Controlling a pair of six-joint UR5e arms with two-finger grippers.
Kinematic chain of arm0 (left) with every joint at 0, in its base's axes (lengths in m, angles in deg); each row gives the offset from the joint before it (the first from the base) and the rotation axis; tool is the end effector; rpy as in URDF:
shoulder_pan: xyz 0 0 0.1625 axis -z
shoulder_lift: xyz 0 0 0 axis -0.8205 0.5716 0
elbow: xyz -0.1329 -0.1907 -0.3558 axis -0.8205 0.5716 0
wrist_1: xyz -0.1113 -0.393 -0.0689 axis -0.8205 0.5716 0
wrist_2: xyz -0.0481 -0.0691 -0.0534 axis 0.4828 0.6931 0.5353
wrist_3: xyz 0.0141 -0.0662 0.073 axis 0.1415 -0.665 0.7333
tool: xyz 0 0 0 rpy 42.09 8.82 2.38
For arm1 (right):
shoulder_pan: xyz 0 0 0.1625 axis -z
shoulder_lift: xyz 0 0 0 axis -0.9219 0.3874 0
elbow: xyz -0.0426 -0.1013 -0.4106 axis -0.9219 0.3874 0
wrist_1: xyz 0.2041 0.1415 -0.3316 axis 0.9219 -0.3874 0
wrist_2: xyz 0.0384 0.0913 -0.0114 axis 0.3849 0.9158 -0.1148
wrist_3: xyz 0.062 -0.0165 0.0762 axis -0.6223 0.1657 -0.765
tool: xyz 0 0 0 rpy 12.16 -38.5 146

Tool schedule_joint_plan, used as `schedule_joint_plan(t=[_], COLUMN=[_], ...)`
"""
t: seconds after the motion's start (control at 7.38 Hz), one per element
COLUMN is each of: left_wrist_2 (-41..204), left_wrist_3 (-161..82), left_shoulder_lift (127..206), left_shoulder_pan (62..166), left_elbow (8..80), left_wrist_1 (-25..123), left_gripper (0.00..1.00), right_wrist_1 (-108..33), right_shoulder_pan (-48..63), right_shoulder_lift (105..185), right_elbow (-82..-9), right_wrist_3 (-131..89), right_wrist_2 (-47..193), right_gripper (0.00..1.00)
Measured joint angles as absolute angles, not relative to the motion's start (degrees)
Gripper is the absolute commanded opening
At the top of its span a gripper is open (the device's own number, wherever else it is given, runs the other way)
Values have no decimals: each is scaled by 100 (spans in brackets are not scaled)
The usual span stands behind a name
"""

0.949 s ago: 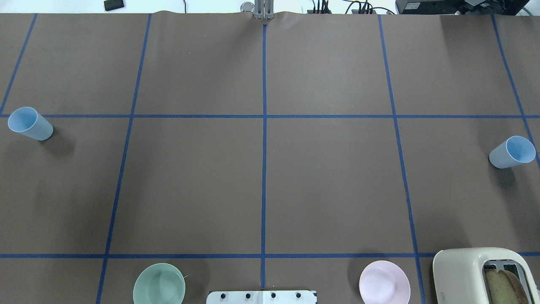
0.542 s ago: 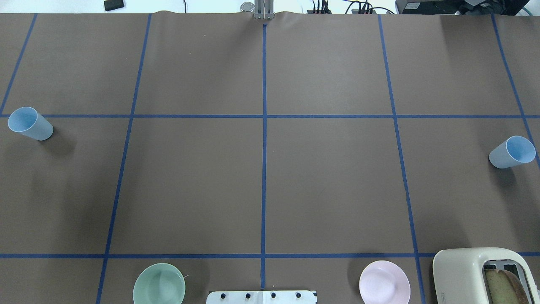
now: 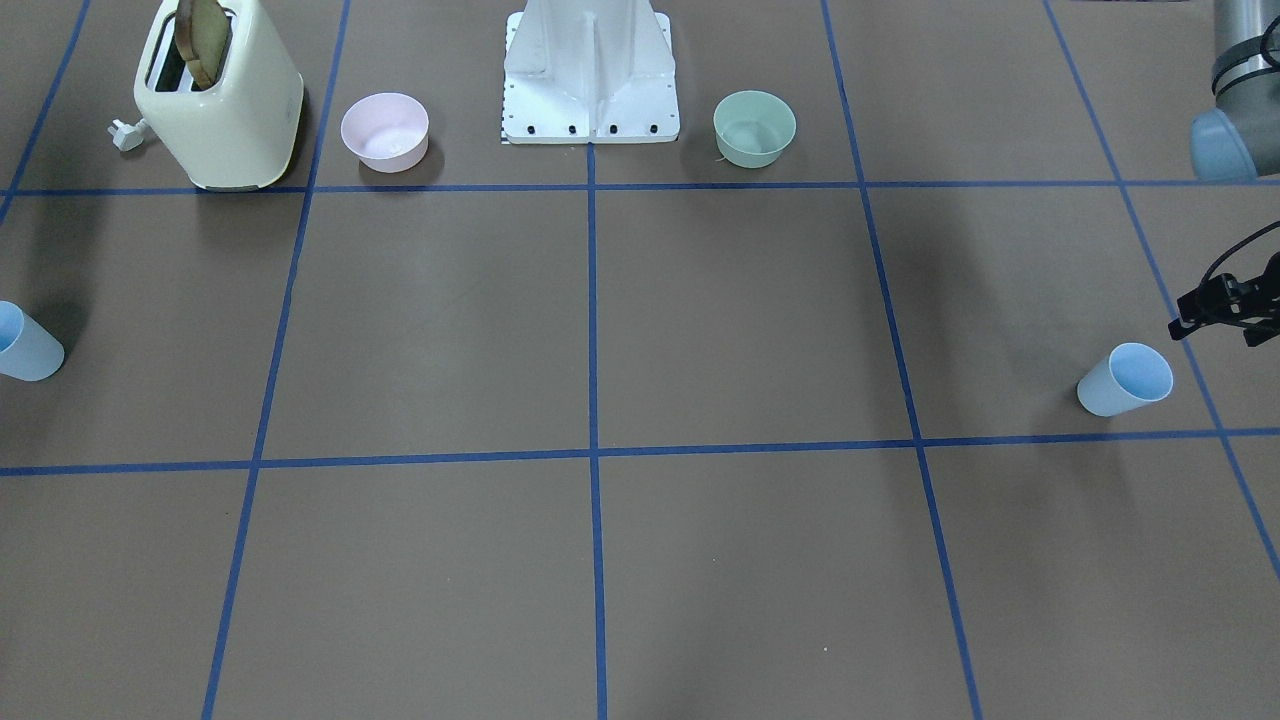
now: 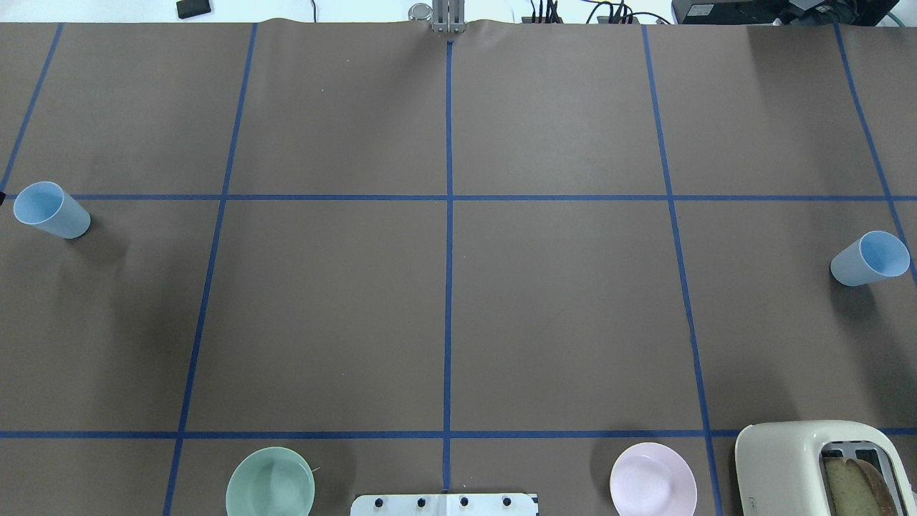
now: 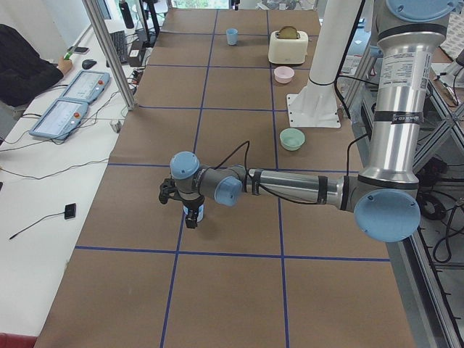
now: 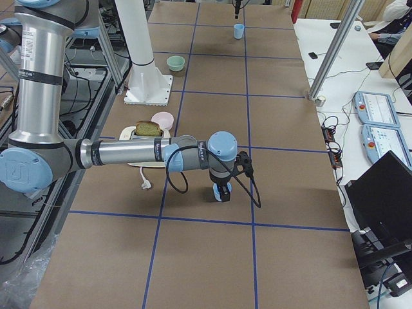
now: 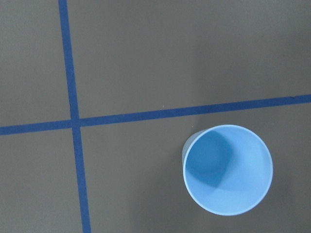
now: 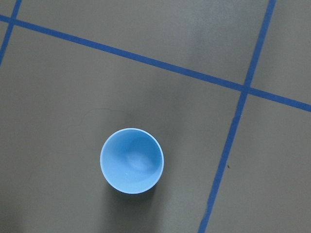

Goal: Stack blue cups with both arms

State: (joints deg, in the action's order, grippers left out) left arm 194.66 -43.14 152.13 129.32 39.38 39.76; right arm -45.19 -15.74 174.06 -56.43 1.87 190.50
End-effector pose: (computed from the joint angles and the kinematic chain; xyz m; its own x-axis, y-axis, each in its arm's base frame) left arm 0.0883 -0.5452 0.6112 0.6746 0.1094 -0.7300 -0.0506 0.9935 0.1022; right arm 0.0032 -0.4376 0.5948 0.6014 -0.3266 0.7291 0.1892 0.9449 0.2671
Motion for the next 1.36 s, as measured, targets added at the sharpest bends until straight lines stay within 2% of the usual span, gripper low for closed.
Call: schedule_joint_plan(t=[0.14, 0.54, 0.81, 0.95, 1.08, 1.22, 1.36], left_wrist_2=[19469, 19465, 19469, 19471, 19472, 19472, 19474], left_wrist_3=[-4442, -4682, -4700, -4706, -4706, -4705, -4709], left_shoulder_lift=[15328, 15416, 15421, 15437, 15472, 15506, 15525], left_shoulder_pan=[12886, 12684, 12567, 12533, 12518, 12510, 12506], left_elbow=[3766, 3626, 3509, 3407, 3301, 3228, 3215], left_wrist_1=[4131, 4320, 4398, 4479, 4531, 4557, 4567], left_gripper=[95, 78, 73, 59, 36, 6, 0], right_wrist_1=[-4344, -4112, -4075, -4073, -4070, -4068, -4067], right_shoulder_pan=[-1456, -1184, -1047, -1007, -971, -921, -873], right_shoulder_lift=[17445, 17468, 17469, 17469, 17466, 17456, 17446], right_elbow=[-5644, -5635, -5629, -5629, -5630, -5630, -5629], right_wrist_3=[62, -94, -111, -113, -113, -114, -114], right_wrist_2=[19044, 19036, 19030, 19029, 19023, 18985, 18929], right_gripper=[98, 98, 98, 98, 98, 98, 98])
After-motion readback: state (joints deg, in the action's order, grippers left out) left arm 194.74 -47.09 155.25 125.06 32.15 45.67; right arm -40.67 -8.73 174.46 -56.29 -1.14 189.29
